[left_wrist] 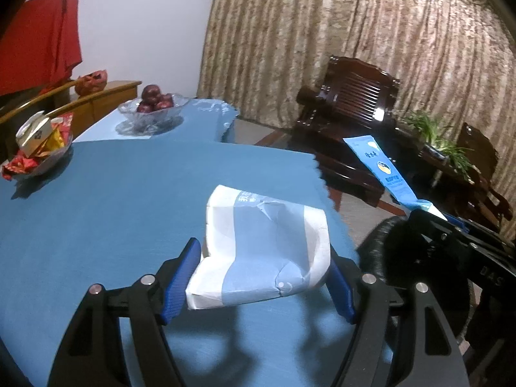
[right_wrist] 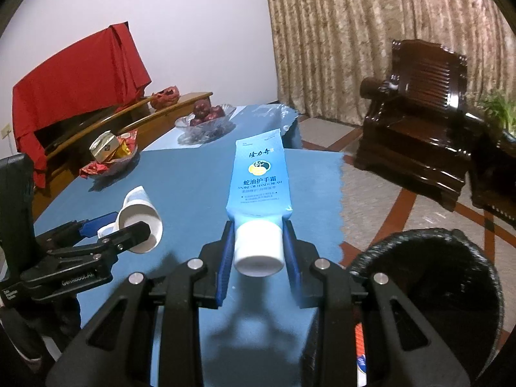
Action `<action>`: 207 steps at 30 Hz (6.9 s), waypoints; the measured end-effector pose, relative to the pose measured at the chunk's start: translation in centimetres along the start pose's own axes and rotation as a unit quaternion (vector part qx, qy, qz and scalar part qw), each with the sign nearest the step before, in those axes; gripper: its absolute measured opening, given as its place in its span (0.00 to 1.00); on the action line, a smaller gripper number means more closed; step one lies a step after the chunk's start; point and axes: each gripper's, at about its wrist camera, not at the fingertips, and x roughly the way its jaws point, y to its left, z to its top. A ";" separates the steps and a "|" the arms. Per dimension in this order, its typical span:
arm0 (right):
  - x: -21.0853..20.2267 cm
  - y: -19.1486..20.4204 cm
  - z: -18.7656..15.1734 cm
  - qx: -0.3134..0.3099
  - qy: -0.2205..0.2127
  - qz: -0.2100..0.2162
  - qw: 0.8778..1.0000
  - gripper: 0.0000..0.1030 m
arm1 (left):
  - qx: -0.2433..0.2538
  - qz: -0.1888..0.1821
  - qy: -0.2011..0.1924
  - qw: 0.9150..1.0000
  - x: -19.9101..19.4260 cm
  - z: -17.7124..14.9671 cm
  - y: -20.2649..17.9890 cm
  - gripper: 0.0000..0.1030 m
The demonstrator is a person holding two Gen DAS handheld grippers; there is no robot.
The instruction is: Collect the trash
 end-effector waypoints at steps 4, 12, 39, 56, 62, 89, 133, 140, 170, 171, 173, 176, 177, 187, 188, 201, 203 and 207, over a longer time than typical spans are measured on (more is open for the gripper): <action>-2.4 -1.3 -0.6 0.005 -0.010 -0.015 1.000 0.28 | 0.013 -0.018 -0.005 1.000 -0.7 -0.1 -2.4 0.70; -6.9 -4.9 -2.1 0.023 -0.022 -0.058 0.998 0.28 | 0.040 -0.059 -0.009 0.997 -1.1 -0.2 -7.6 0.70; -11.6 -16.8 -10.0 0.111 0.008 -0.163 0.980 0.28 | 0.122 -0.165 0.034 0.978 4.8 -2.9 -22.3 0.70; -10.5 -19.6 -12.6 0.145 0.023 -0.203 0.968 0.76 | 0.128 -0.185 0.076 0.971 8.1 -4.2 -23.8 0.81; -11.0 -19.8 -12.5 0.149 0.020 -0.207 0.967 0.89 | 0.121 -0.174 0.072 0.975 7.3 -3.6 -22.4 0.83; -16.3 -8.0 -6.9 0.095 -0.003 -0.152 0.984 0.95 | 0.096 -0.056 0.015 0.994 -6.0 -2.2 -12.8 0.94; -19.8 -0.7 -3.7 0.035 -0.041 -0.122 0.991 0.95 | 0.086 -0.025 -0.060 0.994 -14.3 -1.2 -10.7 0.94; -19.7 -0.7 -3.8 0.036 -0.041 -0.122 0.991 0.95 | 0.087 -0.024 -0.060 0.994 -14.4 -1.1 -10.7 0.94; -19.5 -0.4 -3.6 0.036 -0.040 -0.121 0.991 0.95 | 0.086 -0.023 -0.060 0.994 -14.5 -1.1 -10.8 0.94; -19.5 -0.3 -3.6 0.036 -0.039 -0.120 0.991 0.95 | 0.087 -0.023 -0.060 0.994 -14.5 -1.1 -10.7 0.94; -19.5 -0.3 -3.6 0.036 -0.039 -0.120 0.991 0.95 | 0.087 -0.023 -0.059 0.994 -14.5 -1.1 -10.8 0.94; -19.4 -0.2 -3.5 0.036 -0.039 -0.120 0.991 0.95 | 0.086 -0.023 -0.060 0.994 -14.5 -1.1 -10.8 0.94; -19.4 -0.2 -3.5 0.036 -0.039 -0.120 0.991 0.95 | 0.086 -0.023 -0.059 0.994 -14.5 -1.1 -10.8 0.94; -19.4 -0.1 -3.5 0.035 -0.039 -0.121 0.991 0.95 | 0.086 -0.023 -0.059 0.994 -14.5 -1.1 -10.7 0.94; -19.4 -0.2 -3.5 0.036 -0.039 -0.120 0.991 0.95 | 0.087 -0.023 -0.059 0.994 -14.6 -1.0 -10.7 0.94; -19.3 -0.1 -3.5 0.035 -0.039 -0.120 0.991 0.95 | 0.087 -0.023 -0.058 0.994 -14.6 -1.0 -10.7 0.94; -19.3 -0.1 -3.5 0.035 -0.039 -0.120 0.991 0.95 | 0.087 -0.023 -0.058 0.994 -14.6 -1.0 -10.8 0.94; -19.3 -0.1 -3.5 0.035 -0.040 -0.120 0.991 0.95 | 0.086 -0.023 -0.058 0.994 -14.7 -1.1 -10.6 0.94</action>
